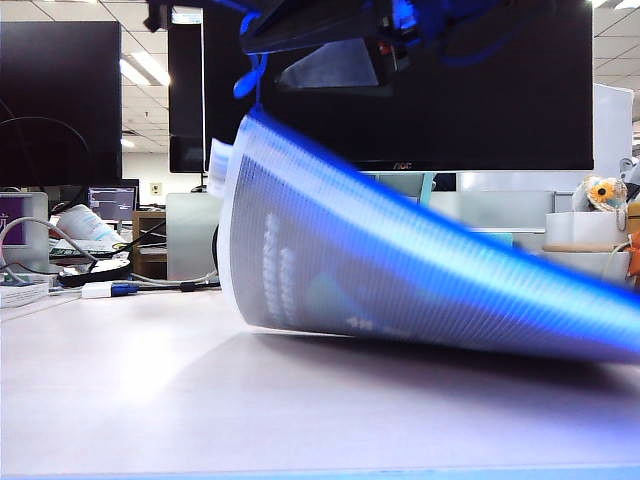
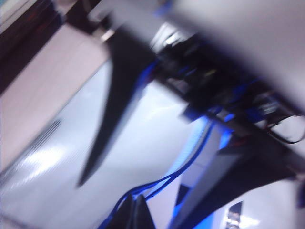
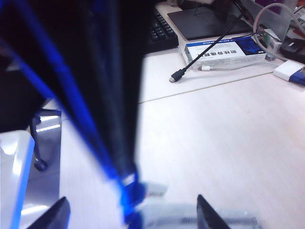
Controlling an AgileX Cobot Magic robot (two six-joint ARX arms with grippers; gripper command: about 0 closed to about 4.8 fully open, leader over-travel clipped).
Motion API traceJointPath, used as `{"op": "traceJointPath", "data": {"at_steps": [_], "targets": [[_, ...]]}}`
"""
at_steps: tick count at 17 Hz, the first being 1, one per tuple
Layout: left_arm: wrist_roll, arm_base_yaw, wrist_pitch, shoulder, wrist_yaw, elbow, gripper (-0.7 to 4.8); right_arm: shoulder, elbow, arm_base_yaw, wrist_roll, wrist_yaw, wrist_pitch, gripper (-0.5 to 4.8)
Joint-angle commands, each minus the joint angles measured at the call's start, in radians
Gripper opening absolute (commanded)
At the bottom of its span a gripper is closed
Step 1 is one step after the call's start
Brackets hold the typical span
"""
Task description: Pick up the transparent plastic file bag with a blue zipper and close its zipper.
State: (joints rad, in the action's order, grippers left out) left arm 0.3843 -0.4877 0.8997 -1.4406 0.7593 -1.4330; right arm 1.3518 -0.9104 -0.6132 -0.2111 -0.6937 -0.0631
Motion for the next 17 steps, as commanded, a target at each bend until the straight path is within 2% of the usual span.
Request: {"op": "traceJointPath", "data": {"at_steps": [1,2,4,7,8,9,10,11,12,15,17], "targets": [[-0.008,-0.001,-0.037,0.003,0.046,-0.005,-0.05,0.025,-0.003,-0.001,0.060,-0.008,-0.071,3.19],[-0.019,-0.001,-0.043,0.003,0.056,-0.005,-0.05,0.033,-0.003,-0.001,0.062,-0.008,-0.080,2.60],[-0.018,-0.001,-0.056,0.002,0.052,-0.005,-0.05,0.041,-0.003,-0.001,0.063,-0.007,-0.082,0.01],[-0.017,-0.001,-0.080,0.002,0.022,0.000,-0.05,0.041,-0.004,0.000,0.063,-0.003,-0.115,-0.01],[-0.013,-0.001,-0.098,0.002,-0.015,0.000,0.41,0.040,-0.004,0.000,0.063,-0.002,-0.121,-0.01],[-0.012,-0.001,-0.124,0.002,-0.056,0.000,3.29,0.040,-0.004,0.000,0.064,0.001,-0.119,-0.01],[0.013,0.002,-0.132,0.002,-0.112,-0.001,4.79,0.040,-0.004,0.002,0.071,0.001,-0.116,-0.01],[0.038,0.002,-0.129,0.002,-0.190,-0.001,4.79,0.039,-0.004,0.002,0.082,0.003,-0.116,-0.01],[0.100,0.002,-0.117,0.002,-0.221,0.000,4.79,0.036,-0.004,0.003,0.084,0.003,-0.116,-0.01],[0.247,0.002,-0.056,0.003,-0.219,0.000,4.79,0.013,-0.005,0.010,0.085,0.013,-0.099,-0.01],[0.406,0.009,0.032,0.003,-0.199,0.000,4.79,-0.021,-0.005,0.028,0.086,0.031,-0.083,-0.01]]}}
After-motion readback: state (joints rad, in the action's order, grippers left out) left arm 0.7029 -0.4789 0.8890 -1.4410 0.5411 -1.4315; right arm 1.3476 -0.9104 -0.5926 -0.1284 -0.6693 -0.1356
